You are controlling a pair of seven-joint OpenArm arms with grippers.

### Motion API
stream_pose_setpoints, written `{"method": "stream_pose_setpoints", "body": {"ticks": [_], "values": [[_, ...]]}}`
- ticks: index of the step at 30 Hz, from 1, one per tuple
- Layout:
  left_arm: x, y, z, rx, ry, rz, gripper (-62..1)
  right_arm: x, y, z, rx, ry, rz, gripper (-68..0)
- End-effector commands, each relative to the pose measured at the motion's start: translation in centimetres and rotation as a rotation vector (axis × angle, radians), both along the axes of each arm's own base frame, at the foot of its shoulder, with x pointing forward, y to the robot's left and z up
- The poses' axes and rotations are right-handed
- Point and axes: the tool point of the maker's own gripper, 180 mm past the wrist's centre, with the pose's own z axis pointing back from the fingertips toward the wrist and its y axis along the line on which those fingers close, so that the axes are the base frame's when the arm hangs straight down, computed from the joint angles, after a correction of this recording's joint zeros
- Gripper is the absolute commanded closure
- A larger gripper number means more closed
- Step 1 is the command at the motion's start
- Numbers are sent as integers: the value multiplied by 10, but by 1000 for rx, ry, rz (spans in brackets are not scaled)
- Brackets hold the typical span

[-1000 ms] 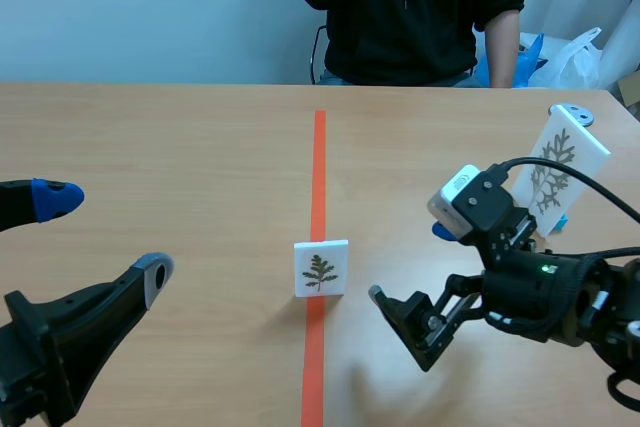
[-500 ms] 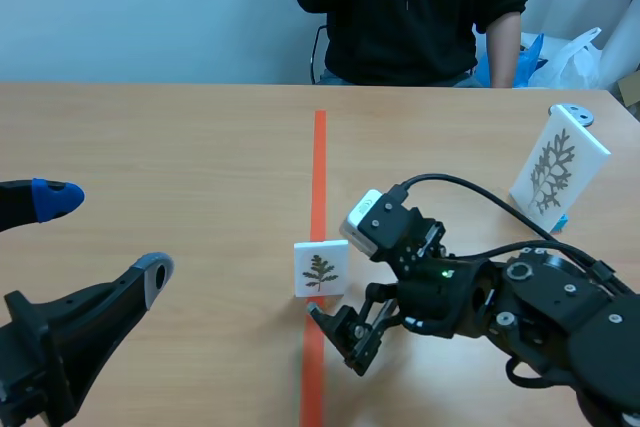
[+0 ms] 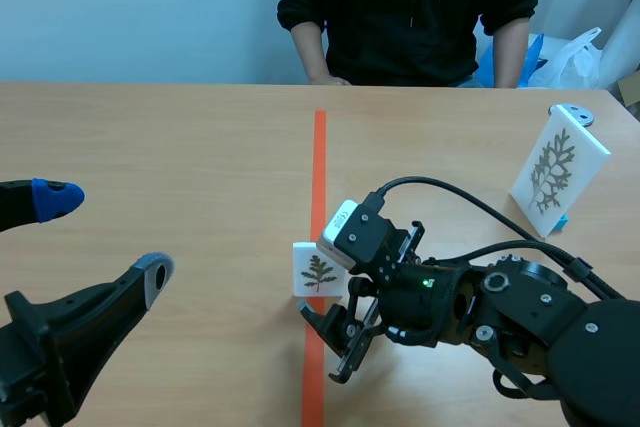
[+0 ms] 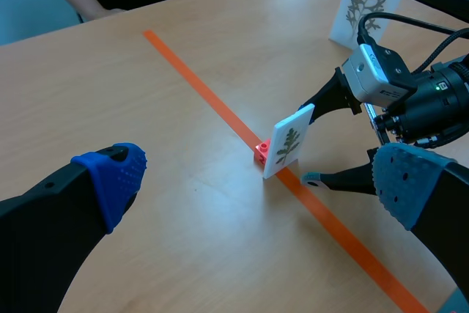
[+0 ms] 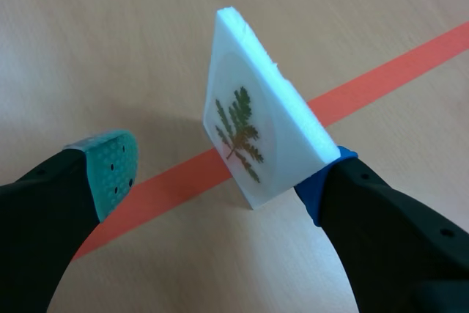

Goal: Sort the leaf by its shape. The table is split by an orange tape line. A compound leaf with several leaflets goes to the left side, a simple leaf with one blade goes to the right side. Return to the home posture when a red brick is placed on the table.

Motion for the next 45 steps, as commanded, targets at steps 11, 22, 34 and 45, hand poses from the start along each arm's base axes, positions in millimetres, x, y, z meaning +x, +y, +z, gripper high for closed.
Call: {"method": "stream_pose_setpoints", "body": {"ticks": [11,22,34,45], "values": [[2,-2,8,-20,-26,0,-623,10,4,11,13,-38,-9,-216],[2,-2,8,-20,-26,0,-623,10,4,11,12,-39,-13,-15],[2,-2,8,-20,-26,0,-623,42,-17,51,62,-143,-107,-15],[2,-2,9,-21,-26,0,-623,44,-52,106,164,-218,-260,-15]]}}
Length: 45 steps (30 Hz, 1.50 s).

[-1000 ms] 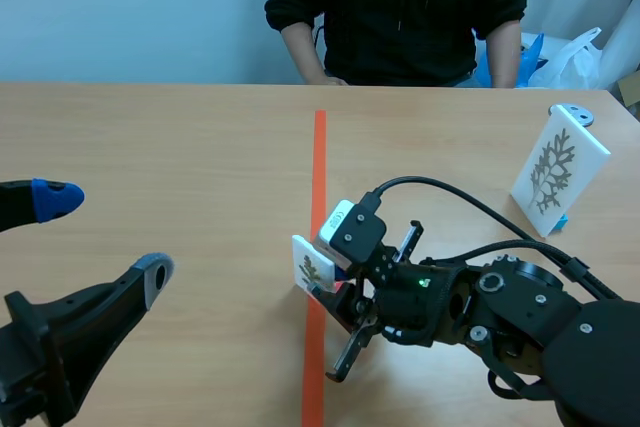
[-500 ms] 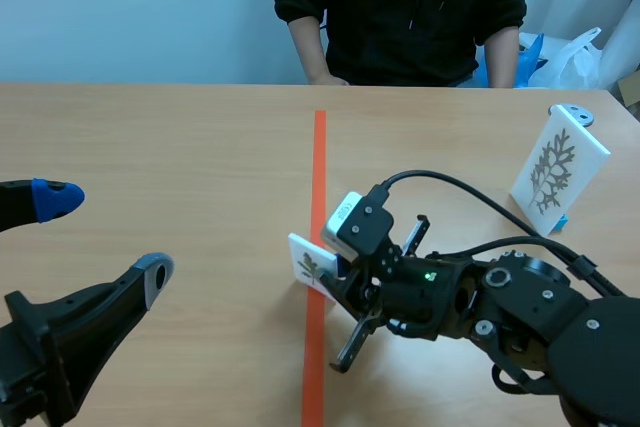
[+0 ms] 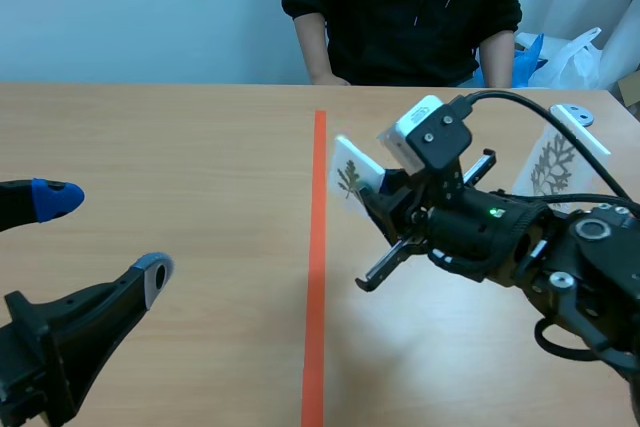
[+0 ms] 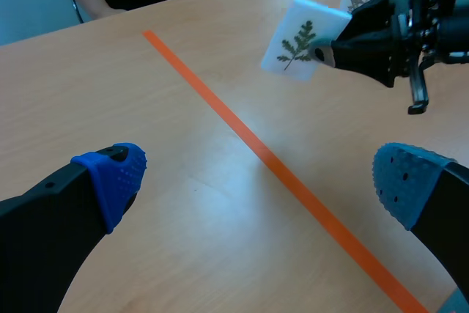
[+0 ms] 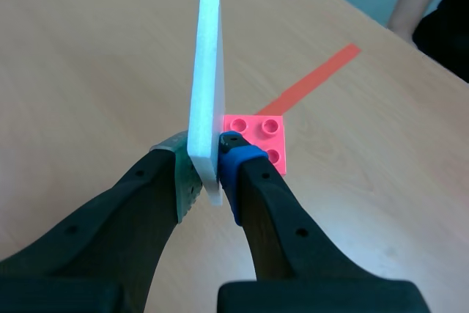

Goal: Sort the leaf by its shape. The table is split by an orange tape line. A compound leaf with several leaflets goes to the left side, a simple leaf with one blade goes to the right side. Return to the home posture when a red brick is placed on the table.

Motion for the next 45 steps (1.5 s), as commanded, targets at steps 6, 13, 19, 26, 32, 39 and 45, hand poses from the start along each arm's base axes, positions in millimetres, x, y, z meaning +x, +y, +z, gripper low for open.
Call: {"method": "stream_pose_setpoints", "body": {"ticks": [6,13,19,26,32,39,45], "values": [[2,-2,9,-20,-26,0,-623,6,-48,26,73,-10,-155,-15],[2,-2,9,-20,-26,0,-623,12,-121,29,84,10,-365,-15],[2,-2,9,-21,-26,0,-623,13,-165,25,74,41,-490,-15],[2,-2,9,-21,-26,0,-623,12,-190,-8,84,102,-583,-15],[2,-2,9,-21,-26,0,-623,19,-207,-30,106,135,-639,-15],[2,-2,9,-21,-26,0,-623,29,-224,-47,123,162,-706,-15],[2,-2,9,-21,-26,0,-623,27,-231,-59,122,184,-735,-17]]}}
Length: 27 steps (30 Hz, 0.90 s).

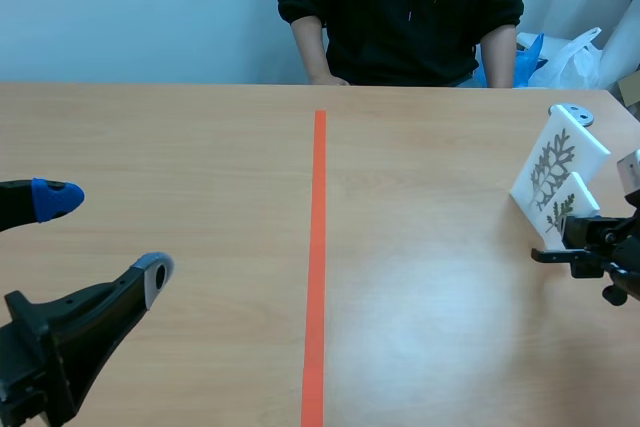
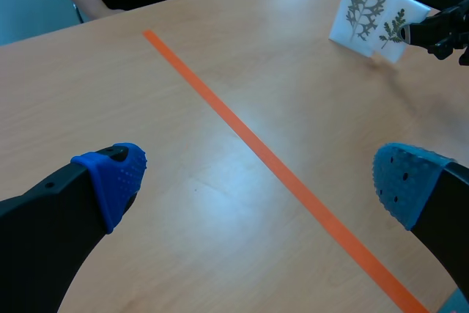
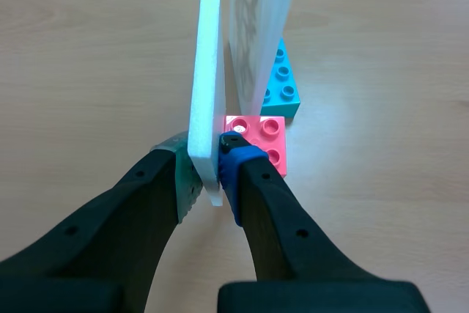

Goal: Sort the leaf by its shape. The table is split by an orange tape line. A compound leaf with several leaflets goes to the left side, a simple leaf with one blade goes to the right side. Return to the home posture when a red brick is placed on the table.

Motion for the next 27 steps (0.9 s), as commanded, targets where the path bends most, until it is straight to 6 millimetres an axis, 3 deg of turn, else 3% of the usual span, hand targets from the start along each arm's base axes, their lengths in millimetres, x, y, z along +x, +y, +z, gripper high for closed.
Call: {"method": "stream_pose_setpoints", "body": {"ticks": [1,6,11,20,27], "values": [[2,-2,9,-21,-26,0,-623,8,0,13,-2,-45,2,-27],[2,-2,9,-21,-26,0,-623,6,-4,9,-11,-34,-16,-45],[2,-2,9,-21,-26,0,-623,6,-4,9,-11,-33,-16,-156],[2,-2,9,-21,-26,0,-623,5,-4,9,-9,-34,-16,-285],[2,-2,9,-21,-26,1,-623,10,1,24,-12,-84,7,-445]]}}
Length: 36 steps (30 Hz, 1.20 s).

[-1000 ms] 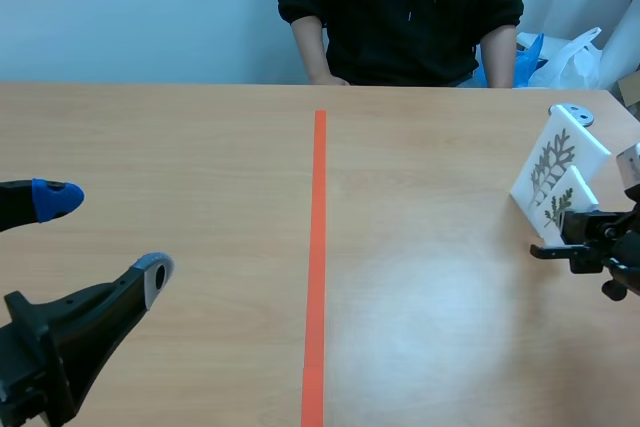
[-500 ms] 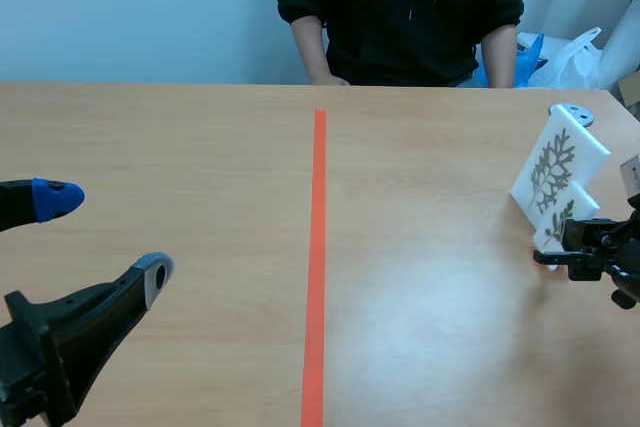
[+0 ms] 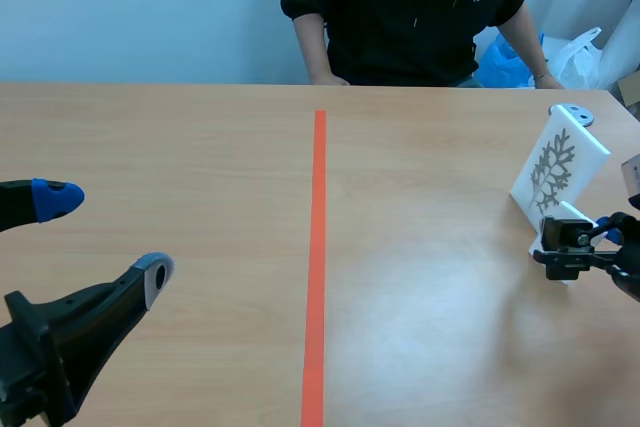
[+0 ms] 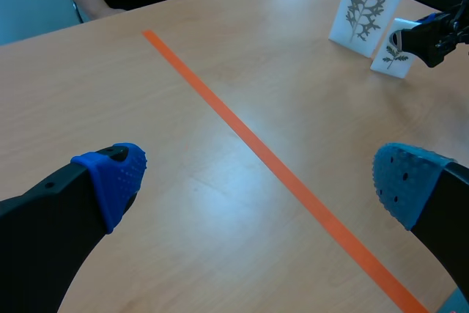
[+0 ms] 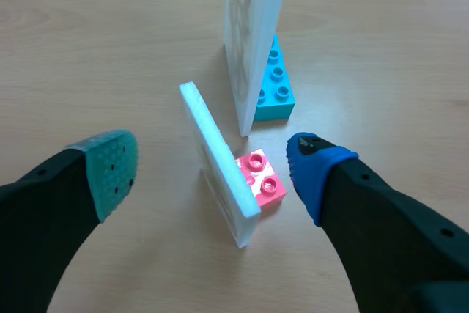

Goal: Sort the leaf by its shape. The table is split by an orange tape line. A compound leaf with several leaflets goes to the left side, a simple leaf with one blade goes to the right side. Return to the home posture when a red brick is placed on the table.

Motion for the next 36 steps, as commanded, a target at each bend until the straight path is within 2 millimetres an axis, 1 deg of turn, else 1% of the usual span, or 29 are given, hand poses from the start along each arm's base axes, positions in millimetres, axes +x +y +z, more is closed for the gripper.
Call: {"method": "stream_pose_setpoints", "body": {"ticks": [1,3,5,9,13,15,17,22,26,31,34,36], "values": [[2,-2,9,-22,-27,1,-623,11,4,28,-12,-86,22,-466],[2,-2,9,-27,-27,7,-623,12,5,41,-24,-117,30,-498],[2,-2,9,-32,-27,13,-623,10,6,56,-37,-148,37,-515],[2,-2,9,-31,-27,12,-623,0,8,86,-27,-215,64,-522],[2,-2,9,-31,-27,12,-623,-12,14,114,-13,-271,111,-631],[2,-2,9,-31,-27,12,-623,-19,17,125,-13,-281,136,-656],[2,-2,9,-31,-27,12,-623,-26,21,134,-8,-281,162,-657],[2,-2,9,-31,-26,12,-623,-44,41,148,16,-252,244,-657],[2,-2,9,-29,-26,10,-623,-59,65,155,50,-228,310,-657],[2,-2,9,-29,-26,10,-623,-73,89,168,29,-212,379,-657],[2,-2,9,-29,-26,10,-623,-80,100,175,21,-210,410,-657],[2,-2,9,-29,-26,10,-623,-83,104,177,20,-211,421,-657]]}}
